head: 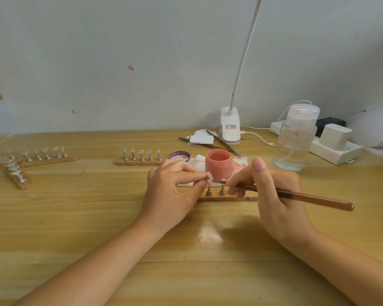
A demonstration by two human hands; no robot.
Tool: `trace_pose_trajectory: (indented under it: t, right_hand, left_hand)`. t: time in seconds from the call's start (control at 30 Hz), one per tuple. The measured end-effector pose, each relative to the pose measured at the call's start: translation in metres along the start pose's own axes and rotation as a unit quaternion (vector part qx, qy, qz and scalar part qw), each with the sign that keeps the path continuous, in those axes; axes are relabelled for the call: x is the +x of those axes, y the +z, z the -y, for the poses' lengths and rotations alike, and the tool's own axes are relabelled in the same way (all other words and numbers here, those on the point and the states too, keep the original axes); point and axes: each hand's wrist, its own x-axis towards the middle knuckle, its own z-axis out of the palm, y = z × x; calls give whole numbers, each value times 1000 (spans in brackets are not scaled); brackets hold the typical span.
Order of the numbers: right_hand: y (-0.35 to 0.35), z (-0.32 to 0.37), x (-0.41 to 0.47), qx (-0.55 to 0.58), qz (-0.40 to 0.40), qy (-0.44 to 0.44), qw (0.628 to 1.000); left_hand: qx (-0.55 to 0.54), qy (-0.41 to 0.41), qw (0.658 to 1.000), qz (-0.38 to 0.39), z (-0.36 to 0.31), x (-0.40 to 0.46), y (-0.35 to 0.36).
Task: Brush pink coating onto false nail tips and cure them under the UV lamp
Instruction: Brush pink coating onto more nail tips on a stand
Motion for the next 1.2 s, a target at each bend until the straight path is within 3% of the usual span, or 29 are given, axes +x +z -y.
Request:
trace_pose_trajectory:
  t: [1.2]
  right_hand:
    - [1,3,-1,-6,12,-22,1000]
  left_hand:
    - [-13,54,998,-23,8,0,1]
